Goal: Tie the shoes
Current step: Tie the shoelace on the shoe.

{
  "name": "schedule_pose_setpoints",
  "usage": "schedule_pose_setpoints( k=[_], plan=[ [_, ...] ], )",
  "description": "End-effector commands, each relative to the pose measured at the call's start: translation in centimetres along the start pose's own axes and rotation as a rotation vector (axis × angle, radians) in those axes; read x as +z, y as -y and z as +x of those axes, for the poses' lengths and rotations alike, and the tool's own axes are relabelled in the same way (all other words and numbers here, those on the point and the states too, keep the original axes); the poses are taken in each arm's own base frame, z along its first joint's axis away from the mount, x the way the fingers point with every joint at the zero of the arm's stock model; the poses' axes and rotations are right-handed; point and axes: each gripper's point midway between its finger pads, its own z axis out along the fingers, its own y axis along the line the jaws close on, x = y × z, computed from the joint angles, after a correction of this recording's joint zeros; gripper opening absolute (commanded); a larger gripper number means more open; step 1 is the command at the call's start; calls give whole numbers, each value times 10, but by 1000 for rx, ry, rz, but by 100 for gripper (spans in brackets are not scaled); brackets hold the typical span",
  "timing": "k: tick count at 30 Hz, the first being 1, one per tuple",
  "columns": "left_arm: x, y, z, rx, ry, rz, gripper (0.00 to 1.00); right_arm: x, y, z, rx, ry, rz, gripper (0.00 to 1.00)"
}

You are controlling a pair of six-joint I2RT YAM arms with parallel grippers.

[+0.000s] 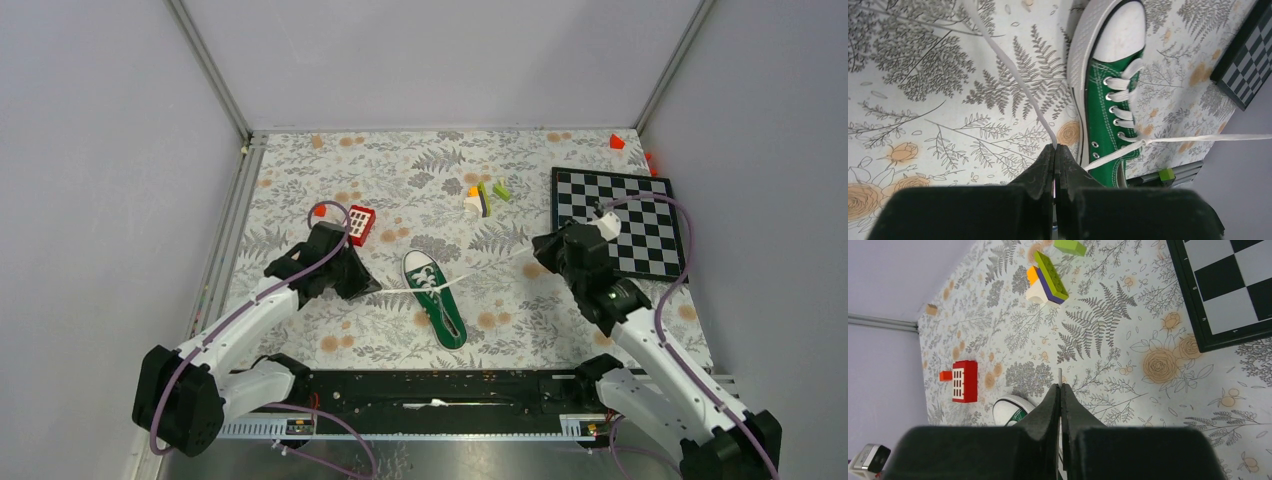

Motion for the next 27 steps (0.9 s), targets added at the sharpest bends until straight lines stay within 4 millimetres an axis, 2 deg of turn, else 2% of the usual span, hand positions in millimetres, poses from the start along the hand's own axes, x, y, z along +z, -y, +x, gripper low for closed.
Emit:
schedule_pose_setpoints(
  k=[1,10,15,20,27],
  plan=[
    [-9,22,-14,101,13,45,0,-21,9,-22,-5,86,21,0],
    [-15,45,-15,256,-54,109,0,-43,0,-19,13,39,-49,0],
    [-13,51,-27,303,-30,90,0,-59,-5,-27,14,51,-76,0],
    [-14,65,-40,347,-14,91,0,-77,-12,-36,14,68,-111,0],
    [-12,81,-51,367,-10,102,0,-87,-21,-36,31,48,-158,0]
  ],
)
